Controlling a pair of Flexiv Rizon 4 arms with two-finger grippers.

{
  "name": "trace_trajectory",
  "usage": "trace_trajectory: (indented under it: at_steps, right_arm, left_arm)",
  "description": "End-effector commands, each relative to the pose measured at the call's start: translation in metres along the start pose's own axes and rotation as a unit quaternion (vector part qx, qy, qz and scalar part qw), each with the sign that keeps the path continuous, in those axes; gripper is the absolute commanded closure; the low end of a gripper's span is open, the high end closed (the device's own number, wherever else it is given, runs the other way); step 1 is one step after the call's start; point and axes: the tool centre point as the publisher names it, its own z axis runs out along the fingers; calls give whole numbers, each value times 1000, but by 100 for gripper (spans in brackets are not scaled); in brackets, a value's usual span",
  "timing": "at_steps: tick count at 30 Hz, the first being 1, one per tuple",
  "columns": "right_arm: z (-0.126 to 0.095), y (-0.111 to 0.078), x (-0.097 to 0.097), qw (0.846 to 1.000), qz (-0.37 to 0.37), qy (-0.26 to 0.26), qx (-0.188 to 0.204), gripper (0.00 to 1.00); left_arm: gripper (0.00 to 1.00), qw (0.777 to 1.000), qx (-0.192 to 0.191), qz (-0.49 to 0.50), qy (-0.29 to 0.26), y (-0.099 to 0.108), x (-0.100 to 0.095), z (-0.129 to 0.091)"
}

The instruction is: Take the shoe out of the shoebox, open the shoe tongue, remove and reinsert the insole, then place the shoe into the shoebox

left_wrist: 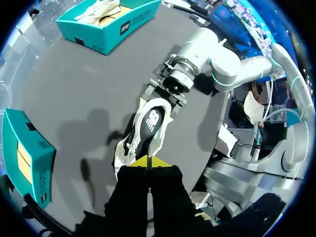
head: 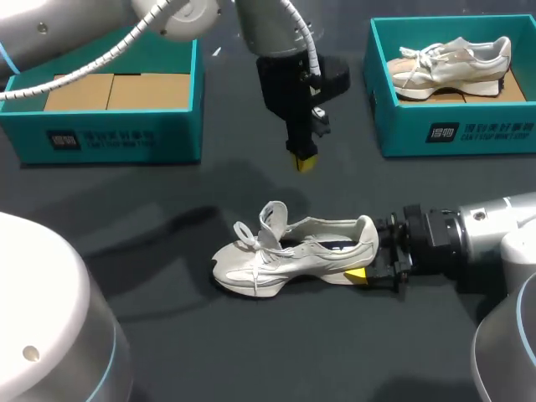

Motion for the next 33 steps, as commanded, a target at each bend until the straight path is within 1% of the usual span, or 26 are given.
trace_trajectory:
  at_steps: [1,10,12,16,17,29,33]
  right_arm:
    - [0,-2,-1,1000,0,-1,2,100]
    - [0,-2,-1,1000,0,-1,2,100]
    - [0,-2,-1,1000,0,-1,2,100]
    - [0,-2,-1,1000,0,-1,2,100]
    - [0,-2,-1,1000,0,-1,2,100]
    - [0,-2,-1,1000,0,-1,2,100]
    - [0,-2,-1,1000,0,-1,2,100]
  left_arm:
    - [100,981,31,188,24,-1,-2,17]
    - [100,981,31,188,24,-1,-2,17]
    - [100,980,24,197,21,-10,2,32]
    - [100,978,20,207,32,-12,8,60]
    - [100,977,11,208,36,-14,9,66]
    - [100,977,11,208,36,-14,9,66]
    - [100,978,1,204,42,-15,8,85]
